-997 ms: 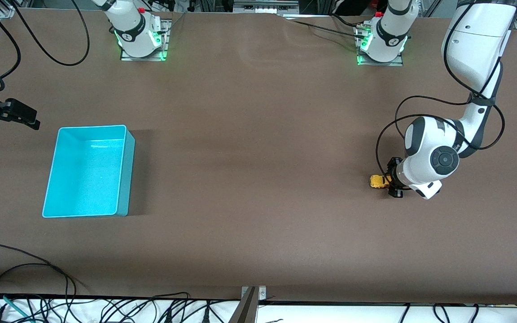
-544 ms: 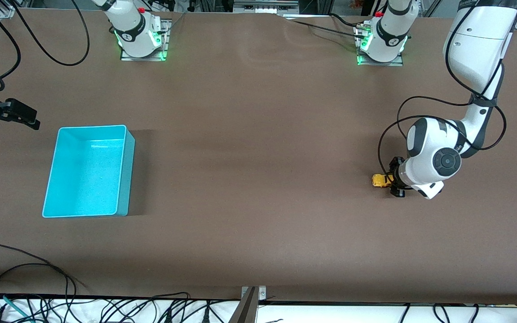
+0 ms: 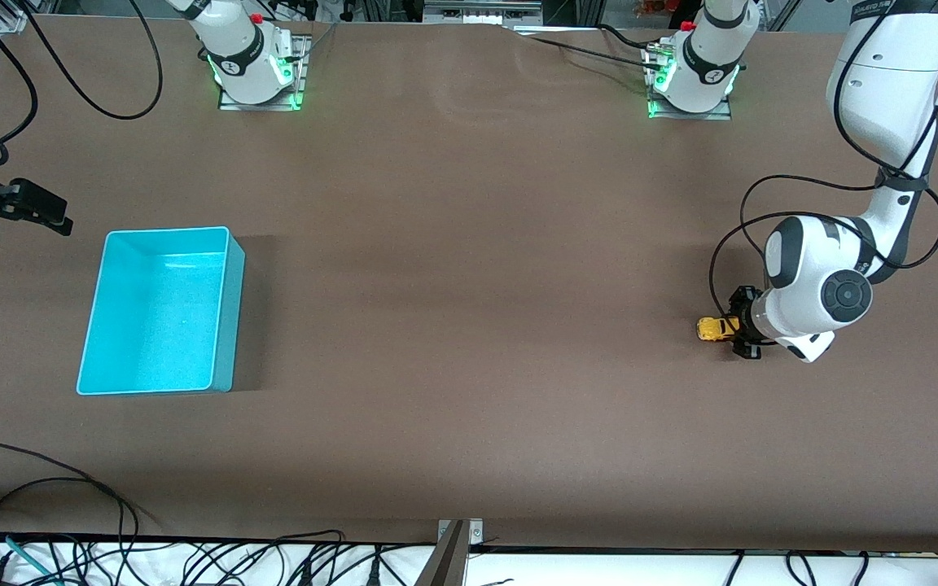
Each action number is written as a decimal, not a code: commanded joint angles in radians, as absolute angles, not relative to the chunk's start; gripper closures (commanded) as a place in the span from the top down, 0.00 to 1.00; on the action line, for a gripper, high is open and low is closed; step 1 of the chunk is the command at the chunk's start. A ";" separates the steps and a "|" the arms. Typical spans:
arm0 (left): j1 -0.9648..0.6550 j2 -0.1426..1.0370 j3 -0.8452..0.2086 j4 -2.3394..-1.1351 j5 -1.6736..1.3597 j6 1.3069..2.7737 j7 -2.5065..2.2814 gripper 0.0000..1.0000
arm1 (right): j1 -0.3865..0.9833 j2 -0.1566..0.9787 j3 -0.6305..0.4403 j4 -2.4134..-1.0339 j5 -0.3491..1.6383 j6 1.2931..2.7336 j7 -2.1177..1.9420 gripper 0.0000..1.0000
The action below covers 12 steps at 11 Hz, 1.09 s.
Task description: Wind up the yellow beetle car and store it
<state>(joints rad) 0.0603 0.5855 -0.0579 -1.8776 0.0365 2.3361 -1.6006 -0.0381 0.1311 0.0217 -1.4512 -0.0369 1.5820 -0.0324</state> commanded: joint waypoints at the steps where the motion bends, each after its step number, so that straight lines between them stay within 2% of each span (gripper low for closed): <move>1: 0.098 0.660 -0.055 -1.841 0.061 2.342 -1.566 0.00 | -0.041 0.127 0.026 -1.439 -0.043 1.566 -0.020 1.00; 12: 0.178 0.683 -0.044 -1.829 0.110 2.342 -1.520 0.00 | -0.041 0.127 0.026 -1.439 -0.043 1.566 -0.020 1.00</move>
<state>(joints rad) 0.1586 0.5999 -0.0501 -1.8515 0.0791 2.3196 -1.5383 -0.0380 0.1311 0.0217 -1.4512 -0.0369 1.5820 -0.0324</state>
